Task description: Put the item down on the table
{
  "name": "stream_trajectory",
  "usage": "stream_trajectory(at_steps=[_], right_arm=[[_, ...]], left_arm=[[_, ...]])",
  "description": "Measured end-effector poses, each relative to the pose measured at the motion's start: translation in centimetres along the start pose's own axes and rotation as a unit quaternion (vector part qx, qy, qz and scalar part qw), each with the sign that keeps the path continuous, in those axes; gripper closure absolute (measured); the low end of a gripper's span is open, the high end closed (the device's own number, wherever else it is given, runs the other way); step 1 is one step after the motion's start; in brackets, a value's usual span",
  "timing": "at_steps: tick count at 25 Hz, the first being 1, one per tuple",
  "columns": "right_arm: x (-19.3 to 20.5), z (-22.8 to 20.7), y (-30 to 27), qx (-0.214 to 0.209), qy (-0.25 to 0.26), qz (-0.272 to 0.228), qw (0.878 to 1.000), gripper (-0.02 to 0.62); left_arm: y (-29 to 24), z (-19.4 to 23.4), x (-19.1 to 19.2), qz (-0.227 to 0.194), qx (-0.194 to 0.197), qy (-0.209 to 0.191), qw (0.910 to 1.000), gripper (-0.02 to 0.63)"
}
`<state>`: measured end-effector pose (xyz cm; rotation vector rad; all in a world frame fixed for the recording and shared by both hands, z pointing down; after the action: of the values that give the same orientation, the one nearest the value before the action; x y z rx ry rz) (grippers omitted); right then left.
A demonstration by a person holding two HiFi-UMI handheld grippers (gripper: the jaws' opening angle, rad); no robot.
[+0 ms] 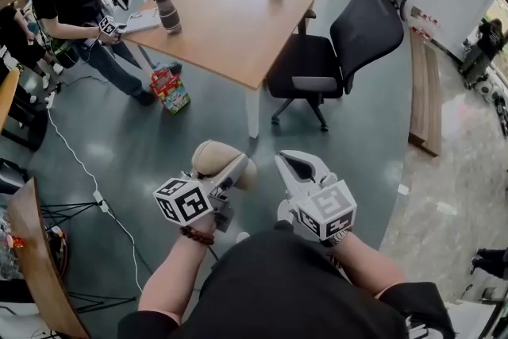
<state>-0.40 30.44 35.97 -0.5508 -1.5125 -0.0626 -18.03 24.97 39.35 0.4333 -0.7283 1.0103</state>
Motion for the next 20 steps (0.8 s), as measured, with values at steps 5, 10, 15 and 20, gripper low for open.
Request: stream_trajectory(at_steps=[5, 10, 15, 20], right_arm=[[-1.0, -4.9, -1.5, -0.019, 0.006, -0.005, 1.000, 0.603], [-1.8, -8.8, -2.4, -0.041, 0.008, -0.006, 0.999, 0.603], [-1.8, -11.6, -3.5, -0.055, 0.009, -0.003, 0.998, 0.603], [-1.8, -13.4, -4.7, -0.063, 0.007, 0.000, 0.998, 0.603]], left_arm=[[-4.6, 0.4, -0.6, -0.012, -0.011, 0.005, 0.9999, 0.224], [-8.3, 0.5, -1.1, -0.029, -0.021, 0.023, 0.9991, 0.224], [-10.8, 1.4, -1.0, -0.048, -0.029, 0.049, 0.9972, 0.224], [-12.4, 2.6, -1.3, -0.064, -0.035, 0.074, 0.9946, 0.224]])
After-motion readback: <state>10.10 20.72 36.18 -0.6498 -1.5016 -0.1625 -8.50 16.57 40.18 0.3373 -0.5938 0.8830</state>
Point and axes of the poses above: the fingertips, and each gripper's own axes: y backward along the fingers, z to its left, x out of its underside, the point moved 7 cm from there along y, backward along the fingers, and after that the axes turned 9 degrees about x, right-handed, at the moved point
